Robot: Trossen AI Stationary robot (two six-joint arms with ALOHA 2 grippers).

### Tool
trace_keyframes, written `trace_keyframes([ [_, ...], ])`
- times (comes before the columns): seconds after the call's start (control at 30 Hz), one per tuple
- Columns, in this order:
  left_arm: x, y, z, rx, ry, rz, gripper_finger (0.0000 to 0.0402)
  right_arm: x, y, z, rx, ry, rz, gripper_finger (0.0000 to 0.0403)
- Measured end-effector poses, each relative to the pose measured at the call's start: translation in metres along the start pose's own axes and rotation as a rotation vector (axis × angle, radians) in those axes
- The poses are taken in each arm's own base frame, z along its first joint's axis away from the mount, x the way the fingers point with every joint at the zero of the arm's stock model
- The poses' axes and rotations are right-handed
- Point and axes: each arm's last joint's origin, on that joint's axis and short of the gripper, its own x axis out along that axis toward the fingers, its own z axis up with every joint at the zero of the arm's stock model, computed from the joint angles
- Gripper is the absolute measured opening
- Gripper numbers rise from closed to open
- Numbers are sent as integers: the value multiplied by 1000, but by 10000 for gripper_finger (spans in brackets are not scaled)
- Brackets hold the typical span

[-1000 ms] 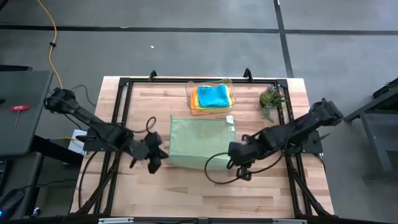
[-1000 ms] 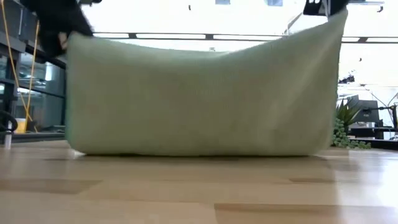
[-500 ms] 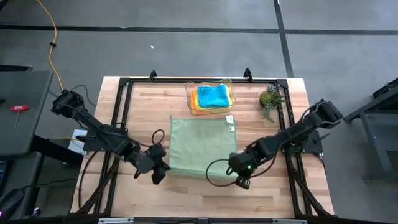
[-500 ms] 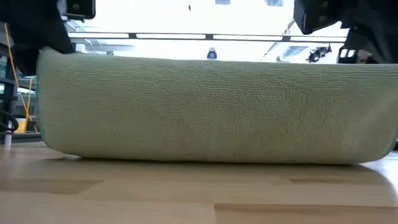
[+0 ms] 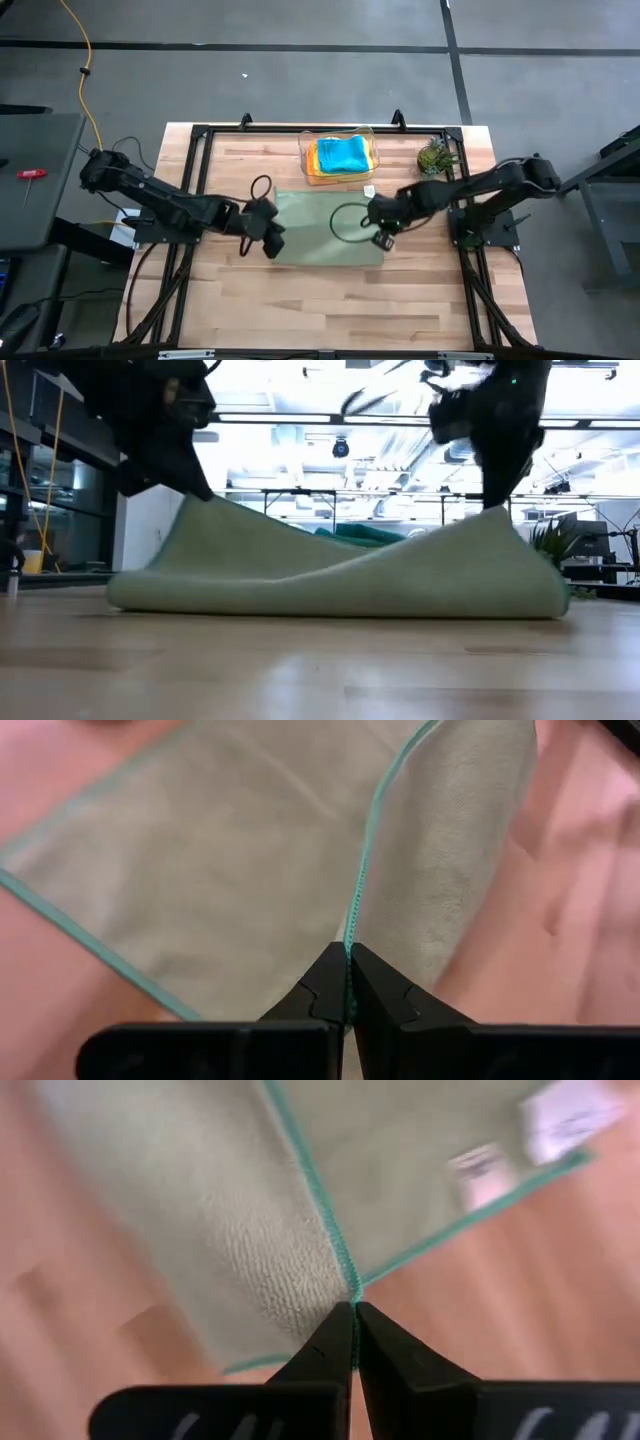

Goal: Fold microfiber towels
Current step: Fold the light green microfiber towel

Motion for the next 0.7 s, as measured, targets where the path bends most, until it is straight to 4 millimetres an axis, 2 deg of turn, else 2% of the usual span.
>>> trace_keyframes([
  [0.17,4,13,10,11,-50,100,0,9,-30,13,83,-55,-123,0],
  [0.3,6,22,15,21,-81,193,0,12,-45,22,149,-86,-133,0],
  [0.53,13,35,21,29,-121,322,0,16,-62,30,217,-108,-152,0],
  [0.7,29,40,16,61,-72,379,0,24,-65,33,231,-93,-156,0],
])
